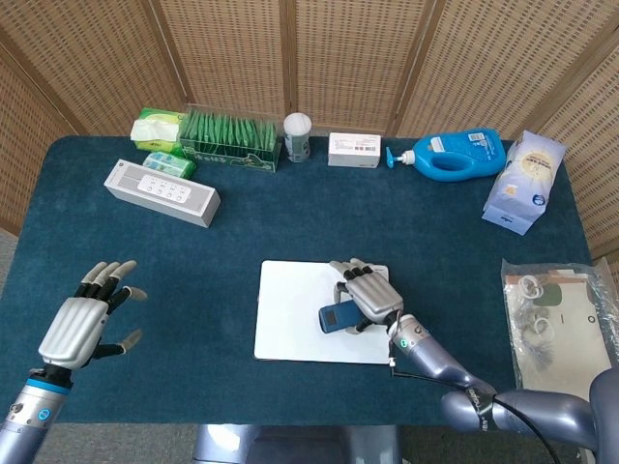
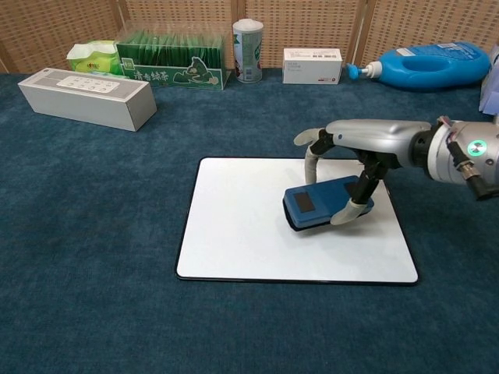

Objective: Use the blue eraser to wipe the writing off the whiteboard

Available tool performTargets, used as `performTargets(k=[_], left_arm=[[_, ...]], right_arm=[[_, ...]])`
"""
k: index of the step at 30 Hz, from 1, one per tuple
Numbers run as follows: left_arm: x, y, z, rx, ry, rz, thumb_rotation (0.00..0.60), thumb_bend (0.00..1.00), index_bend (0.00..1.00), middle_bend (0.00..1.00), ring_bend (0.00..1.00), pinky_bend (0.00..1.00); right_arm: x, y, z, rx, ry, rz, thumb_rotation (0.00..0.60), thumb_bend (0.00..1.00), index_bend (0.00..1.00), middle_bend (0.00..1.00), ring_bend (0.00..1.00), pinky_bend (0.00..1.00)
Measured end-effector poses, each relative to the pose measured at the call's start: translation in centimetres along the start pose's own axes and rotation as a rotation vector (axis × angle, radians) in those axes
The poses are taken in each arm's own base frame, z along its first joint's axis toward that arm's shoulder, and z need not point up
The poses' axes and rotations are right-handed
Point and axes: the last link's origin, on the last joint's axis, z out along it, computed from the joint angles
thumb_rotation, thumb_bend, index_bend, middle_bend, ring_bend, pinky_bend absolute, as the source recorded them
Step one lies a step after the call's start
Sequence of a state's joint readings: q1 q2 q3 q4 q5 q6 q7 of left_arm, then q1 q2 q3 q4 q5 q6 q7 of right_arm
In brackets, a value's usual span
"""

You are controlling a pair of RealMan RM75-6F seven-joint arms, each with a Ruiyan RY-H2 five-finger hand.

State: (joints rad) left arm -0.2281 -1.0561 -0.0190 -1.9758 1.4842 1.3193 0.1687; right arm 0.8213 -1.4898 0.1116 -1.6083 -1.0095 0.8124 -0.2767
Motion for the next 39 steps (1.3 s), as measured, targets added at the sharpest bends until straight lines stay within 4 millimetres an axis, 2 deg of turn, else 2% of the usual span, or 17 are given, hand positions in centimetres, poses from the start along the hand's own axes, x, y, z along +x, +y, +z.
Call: performTargets(k=[6,15,28,39], left_arm=[[0.2,-0.2,-0.2,0.006,0.0,-0.003,0.6,0.33,0.34,0.08,0.04,0.0],[0.2,-0.3,-0.3,0.009,0.0,0.0,0.6,0.33,0.34,0.08,0.04,0.0],[0.2,-0.2,-0.2,0.009,0.005,0.01,0.6,0.33,0.34,0.08,0.04,0.0],[0.3,-0.2,-0.4,0.008,0.015,0.013,0.6,0.33,0.34,0.08,0.04,0.0]], right_arm=[[-1.5,-1.4,0.3,0.039,-0.038,0.002,0.6,0.14,0.59,0.06,0.0,0.0],[-2.0,-1.3,0.9,0.034,-0.047,-0.013,0.6,0.14,0.59,0.06,0.0,0.0],[-1.3,1.4,0.5,-0.051,-0.037,-0.02,0.6,0.14,0.59,0.06,0.0,0.0],[1.4,4.6,-0.5,-0.142,0.026,-0.042,0.6,0.14,0.59,0.06,0.0,0.0]])
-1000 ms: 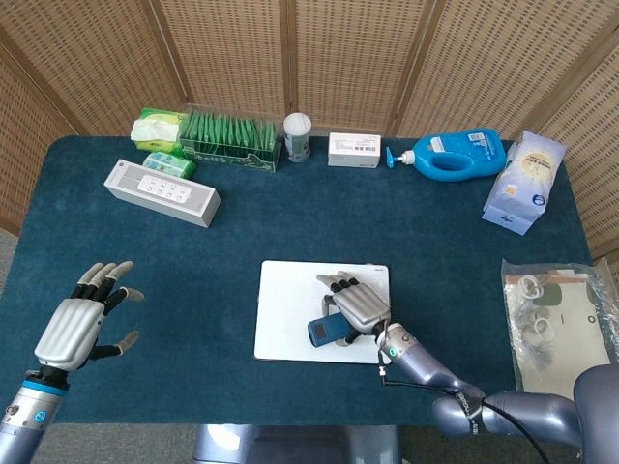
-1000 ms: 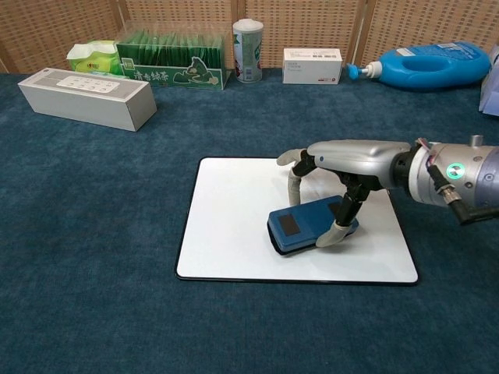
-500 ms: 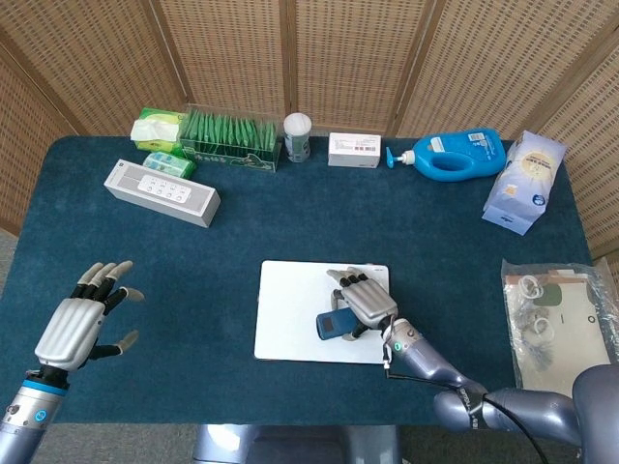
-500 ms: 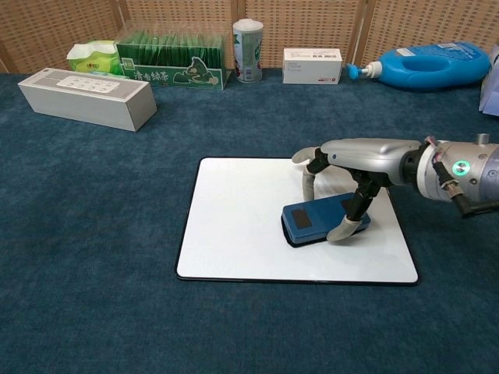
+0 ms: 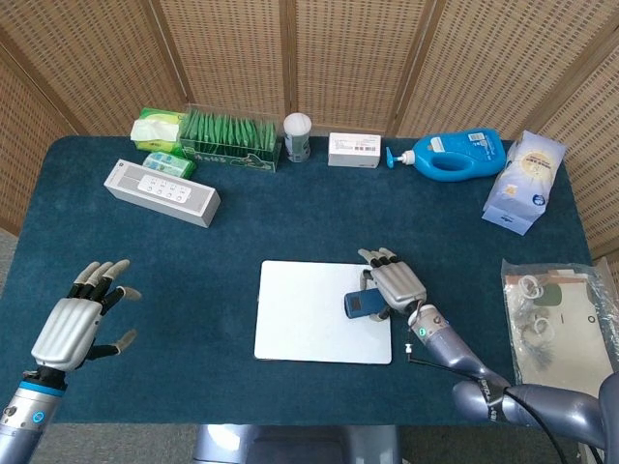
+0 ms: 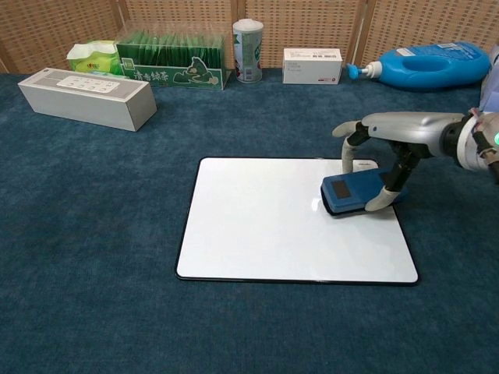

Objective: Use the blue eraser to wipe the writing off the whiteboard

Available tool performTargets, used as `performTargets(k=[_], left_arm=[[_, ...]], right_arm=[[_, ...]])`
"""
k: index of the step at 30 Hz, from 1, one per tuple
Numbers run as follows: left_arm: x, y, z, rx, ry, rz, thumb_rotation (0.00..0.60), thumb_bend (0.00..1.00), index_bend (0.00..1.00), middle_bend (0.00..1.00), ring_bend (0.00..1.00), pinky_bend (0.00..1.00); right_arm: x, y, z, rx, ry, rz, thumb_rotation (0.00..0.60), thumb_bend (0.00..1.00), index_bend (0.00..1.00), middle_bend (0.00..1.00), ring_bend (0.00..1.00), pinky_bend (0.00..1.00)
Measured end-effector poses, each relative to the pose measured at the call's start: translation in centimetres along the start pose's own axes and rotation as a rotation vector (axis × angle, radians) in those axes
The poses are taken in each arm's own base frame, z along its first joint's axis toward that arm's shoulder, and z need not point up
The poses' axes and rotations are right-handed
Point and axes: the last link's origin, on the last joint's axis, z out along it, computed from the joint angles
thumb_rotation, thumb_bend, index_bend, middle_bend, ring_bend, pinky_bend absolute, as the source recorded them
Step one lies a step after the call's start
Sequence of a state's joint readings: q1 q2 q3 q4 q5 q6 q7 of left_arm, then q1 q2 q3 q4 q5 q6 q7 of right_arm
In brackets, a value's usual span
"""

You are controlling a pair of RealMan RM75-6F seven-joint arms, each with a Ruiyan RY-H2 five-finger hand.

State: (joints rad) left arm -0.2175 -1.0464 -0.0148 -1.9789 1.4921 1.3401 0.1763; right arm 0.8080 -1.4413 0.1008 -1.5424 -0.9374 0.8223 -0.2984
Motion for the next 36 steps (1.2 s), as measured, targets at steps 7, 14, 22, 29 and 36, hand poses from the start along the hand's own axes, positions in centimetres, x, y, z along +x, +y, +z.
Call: performTargets(k=[7,14,22,29,36], left_arm=[[0.0,0.4,0.2,-0.013,0.007,-0.001,0.6,0.33,0.34,0.08,0.04,0.0],[0.2,0.3,0.1,-0.005,0.014,-0.001,0.6,0.33,0.34,0.08,0.04,0.0],[0.2,-0.3,-0.3,0.012,0.014,0.001,0.6,0.33,0.34,0.08,0.04,0.0],[0.2,-0.6,-0.7,0.024,0.023,0.001,0.6,0.33,0.34,0.08,0.04,0.0],[0.6,-1.6,-1.8,0.062,0.039,0.002,0.6,0.33,0.32,0.08,0.04,0.0]], right_arm=[[2.3,0.9,-0.4,-0.03,0.067,0.021,0.6,0.14,0.59,0.06,0.0,0.0],[3.2,1.3,-0.8,-0.037,0.1,0.027,0.6,0.14,0.59,0.06,0.0,0.0],[3.8,3.0,-1.2,-0.087,0.119,0.001,0.6,0.14,0.54,0.06,0.0,0.0],[4.2,5.3,-2.0,-0.146,0.129,-0.036,0.6,0.14,0.47,0.04,0.0,0.0],[4.1,6.9,-2.7,-0.185,0.117,-0.043,0.6,0.14,0.09,0.0,0.0,0.0]])
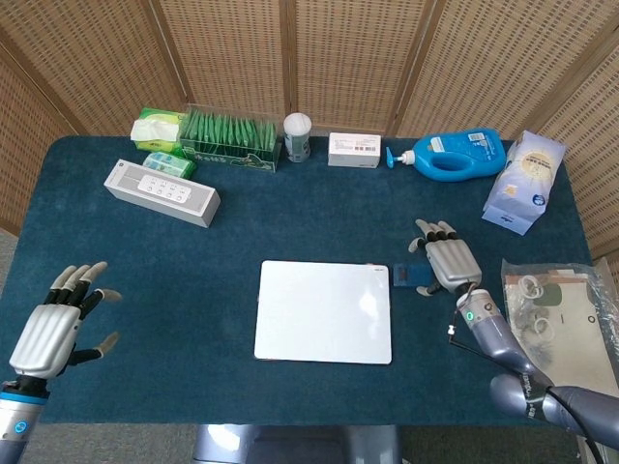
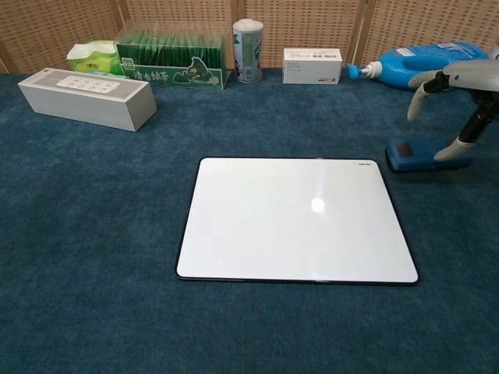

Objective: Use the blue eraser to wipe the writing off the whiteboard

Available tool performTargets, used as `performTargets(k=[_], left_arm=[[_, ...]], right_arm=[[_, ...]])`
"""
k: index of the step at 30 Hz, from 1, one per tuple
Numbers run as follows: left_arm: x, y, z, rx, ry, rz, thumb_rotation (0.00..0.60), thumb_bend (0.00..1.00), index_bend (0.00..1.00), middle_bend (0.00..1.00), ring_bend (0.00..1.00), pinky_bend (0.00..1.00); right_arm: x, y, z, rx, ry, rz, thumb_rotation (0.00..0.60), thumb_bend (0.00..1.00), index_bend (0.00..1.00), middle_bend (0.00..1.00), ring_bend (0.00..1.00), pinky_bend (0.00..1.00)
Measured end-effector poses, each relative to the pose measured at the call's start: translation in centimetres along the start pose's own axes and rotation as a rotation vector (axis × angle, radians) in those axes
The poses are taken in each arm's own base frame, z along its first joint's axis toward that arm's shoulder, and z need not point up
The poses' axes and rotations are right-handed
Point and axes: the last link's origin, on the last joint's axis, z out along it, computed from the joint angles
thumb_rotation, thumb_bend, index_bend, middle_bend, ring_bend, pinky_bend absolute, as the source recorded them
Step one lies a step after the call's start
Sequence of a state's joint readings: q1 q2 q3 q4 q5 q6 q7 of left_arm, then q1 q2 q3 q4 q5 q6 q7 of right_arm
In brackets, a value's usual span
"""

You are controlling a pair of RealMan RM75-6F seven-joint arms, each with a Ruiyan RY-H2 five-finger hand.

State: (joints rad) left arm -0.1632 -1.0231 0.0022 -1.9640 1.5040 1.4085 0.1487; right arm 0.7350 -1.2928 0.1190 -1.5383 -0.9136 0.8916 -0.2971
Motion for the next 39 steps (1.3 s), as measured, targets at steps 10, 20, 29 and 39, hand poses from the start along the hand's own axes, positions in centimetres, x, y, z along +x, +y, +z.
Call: performTargets(k=[10,20,29,39], left_arm=[[0.2,-0.8,-0.6,0.033,0.009,-0.002,0.6,0.33,0.29,0.08,0.04,0.0],[0.3,-1.0,-0.5,0.036,0.019,-0.009,0.6,0.33,0.21,0.09,0.04,0.0],[0.2,-2.1,-0.7,0.06,0.022,-0.056,0.6,0.33,0.17,0.1,0.04,0.0],[0.0,-4.1,-1.1,0.14,0.07,0.012,0.6,0.33,0.17,0.1,0.04,0.0]], right_arm=[[0.3,0.7,-0.5,-0.002,0.022,0.013,0.6,0.14,0.05,0.0,0.0,0.0],[2.5,1.8,-2.5,0.016,0.158,0.046,0.6,0.14,0.17,0.0,0.0,0.0],[2.8,5.2,-6.1,-0.006,0.28,-0.016,0.6,0.15,0.21,0.01,0.0,0.0],[1.5,9.2,-13.5,-0.151,0.351,-0.052,0.6,0.15,0.24,0.01,0.0,0.0]])
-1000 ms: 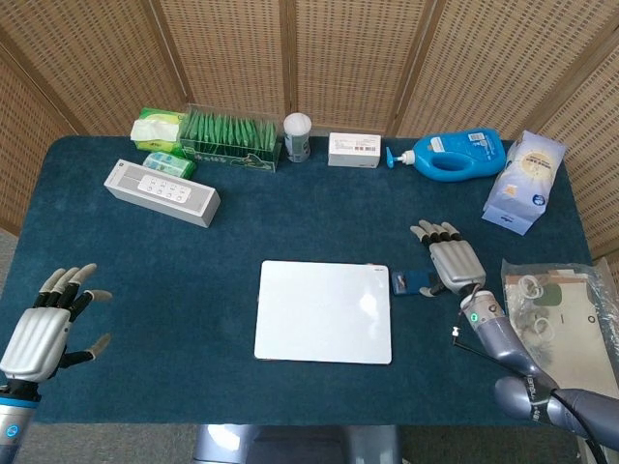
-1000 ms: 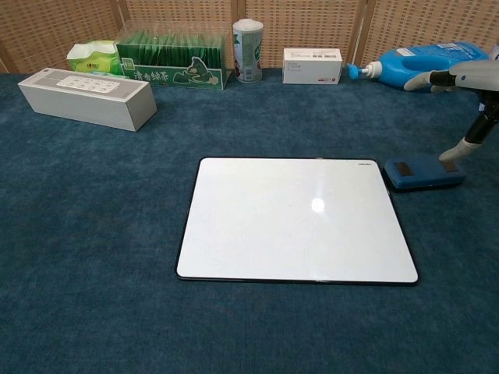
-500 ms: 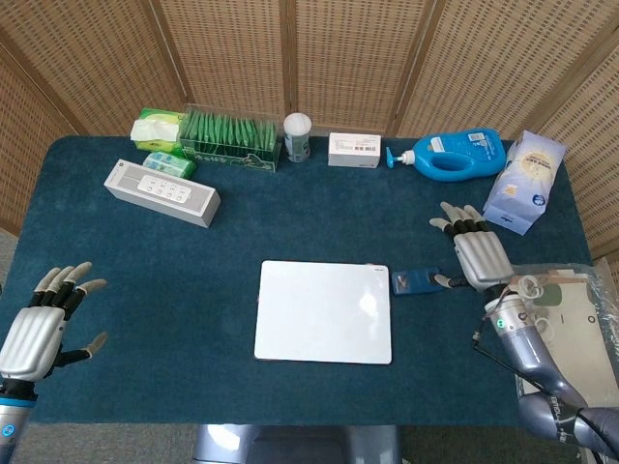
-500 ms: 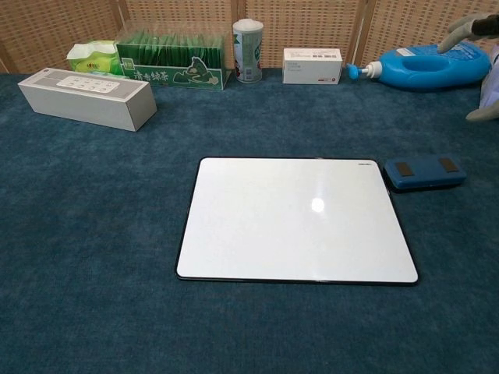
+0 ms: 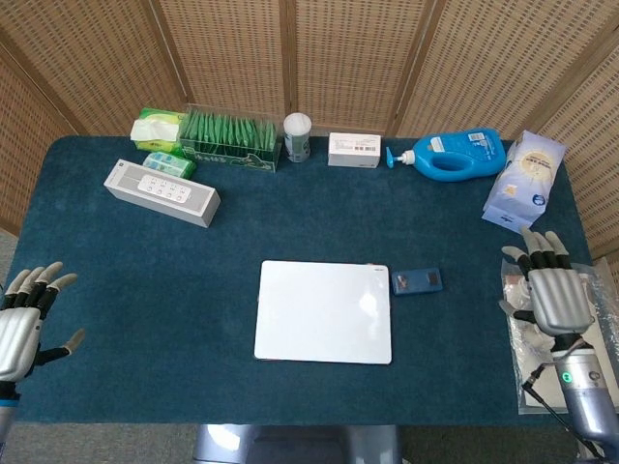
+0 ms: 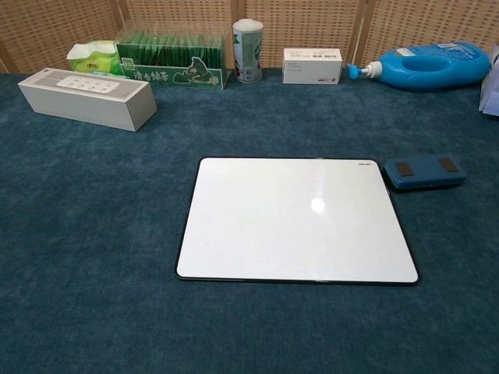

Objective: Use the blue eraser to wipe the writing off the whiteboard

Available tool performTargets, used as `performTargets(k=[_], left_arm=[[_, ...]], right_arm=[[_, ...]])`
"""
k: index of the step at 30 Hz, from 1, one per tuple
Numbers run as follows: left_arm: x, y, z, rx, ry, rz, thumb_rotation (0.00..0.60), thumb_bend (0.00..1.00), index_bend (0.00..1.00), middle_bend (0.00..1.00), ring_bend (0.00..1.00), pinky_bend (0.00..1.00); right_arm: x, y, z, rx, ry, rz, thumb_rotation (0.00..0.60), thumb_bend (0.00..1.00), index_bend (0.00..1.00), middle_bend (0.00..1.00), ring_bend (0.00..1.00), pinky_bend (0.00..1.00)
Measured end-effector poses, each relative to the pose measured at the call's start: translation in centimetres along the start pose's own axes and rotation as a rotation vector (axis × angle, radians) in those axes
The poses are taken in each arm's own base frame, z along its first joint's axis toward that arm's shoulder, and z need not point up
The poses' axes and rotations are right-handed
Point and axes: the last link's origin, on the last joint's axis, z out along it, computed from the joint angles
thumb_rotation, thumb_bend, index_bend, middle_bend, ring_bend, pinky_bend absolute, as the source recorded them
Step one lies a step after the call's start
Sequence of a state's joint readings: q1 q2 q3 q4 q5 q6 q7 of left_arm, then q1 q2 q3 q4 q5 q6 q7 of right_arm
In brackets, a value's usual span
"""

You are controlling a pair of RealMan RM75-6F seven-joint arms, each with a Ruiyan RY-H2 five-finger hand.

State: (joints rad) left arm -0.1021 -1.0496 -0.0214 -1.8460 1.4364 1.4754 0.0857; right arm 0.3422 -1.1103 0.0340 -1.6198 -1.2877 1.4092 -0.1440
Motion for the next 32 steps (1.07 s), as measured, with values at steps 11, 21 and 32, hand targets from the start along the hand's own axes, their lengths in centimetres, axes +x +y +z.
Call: performTargets(k=[11,21,32], left_arm=[[-0.2,-1.2,-1.1,0.055,0.067,0.07,0.6,0.33,0.19,0.12,0.06,0.0],[-1.0,-1.3,-2.6,0.06,0.039,0.004,0.6,0.33,0.19,0.11,0.06,0.0],[-0.6,-0.9,-2.9,0.048,0.045,-0.018,0.6,0.33,0.19,0.11,0.06,0.0]], right_arm=[[0.4,1.3,-5.8,-0.126,0.037,-0.029,0.6,0.15,0.24,0.01,0.0,0.0],[1.1,0.4,-7.9,-0.118,0.061,-0.033,0.6,0.15,0.24,0.01,0.0,0.0],[0.4,-0.4,-8.6,-0.114,0.027,-0.01,0.6,0.15,0.24,0.01,0.0,0.0]])
